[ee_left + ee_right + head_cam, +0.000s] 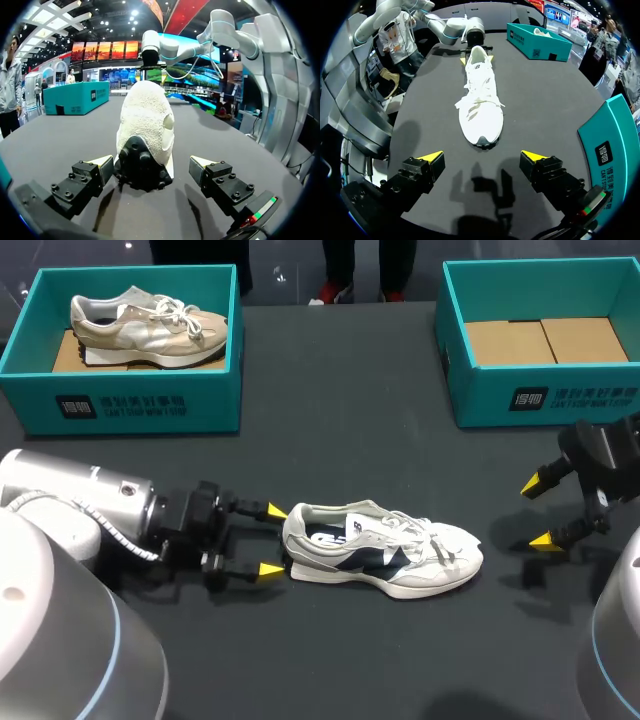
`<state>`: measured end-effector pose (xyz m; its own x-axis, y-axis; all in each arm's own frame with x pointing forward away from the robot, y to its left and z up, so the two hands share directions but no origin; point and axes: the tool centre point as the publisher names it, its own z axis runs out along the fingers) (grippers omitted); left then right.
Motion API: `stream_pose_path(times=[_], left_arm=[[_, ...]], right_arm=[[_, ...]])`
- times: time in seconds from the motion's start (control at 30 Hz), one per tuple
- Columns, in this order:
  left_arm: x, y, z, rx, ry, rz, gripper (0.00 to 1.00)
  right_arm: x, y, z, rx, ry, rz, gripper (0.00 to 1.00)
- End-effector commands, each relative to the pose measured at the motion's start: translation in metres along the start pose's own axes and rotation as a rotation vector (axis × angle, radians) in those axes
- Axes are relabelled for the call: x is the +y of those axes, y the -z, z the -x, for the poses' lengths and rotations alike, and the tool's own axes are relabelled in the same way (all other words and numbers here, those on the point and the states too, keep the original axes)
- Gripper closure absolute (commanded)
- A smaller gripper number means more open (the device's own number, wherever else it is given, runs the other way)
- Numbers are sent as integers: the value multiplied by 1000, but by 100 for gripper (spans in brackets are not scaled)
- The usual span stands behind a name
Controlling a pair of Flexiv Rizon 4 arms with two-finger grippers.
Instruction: Take the shoe out of the shoebox, open the shoe tongue, remove and reinsert the insole, then place the shoe into the shoebox
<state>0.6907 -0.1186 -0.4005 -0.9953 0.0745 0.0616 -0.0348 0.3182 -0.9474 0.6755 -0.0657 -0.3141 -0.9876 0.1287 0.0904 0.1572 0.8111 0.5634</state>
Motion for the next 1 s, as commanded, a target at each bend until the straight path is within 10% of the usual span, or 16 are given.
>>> stream_pose_path(times=[0.03, 1.0], left_arm=[[2, -9, 4, 13, -3, -4, 0], [-5, -46, 3, 69, -16, -29, 0]], right_arm=[[0, 0, -1, -1, 0, -1, 0], [0, 0, -1, -1, 0, -1, 0]])
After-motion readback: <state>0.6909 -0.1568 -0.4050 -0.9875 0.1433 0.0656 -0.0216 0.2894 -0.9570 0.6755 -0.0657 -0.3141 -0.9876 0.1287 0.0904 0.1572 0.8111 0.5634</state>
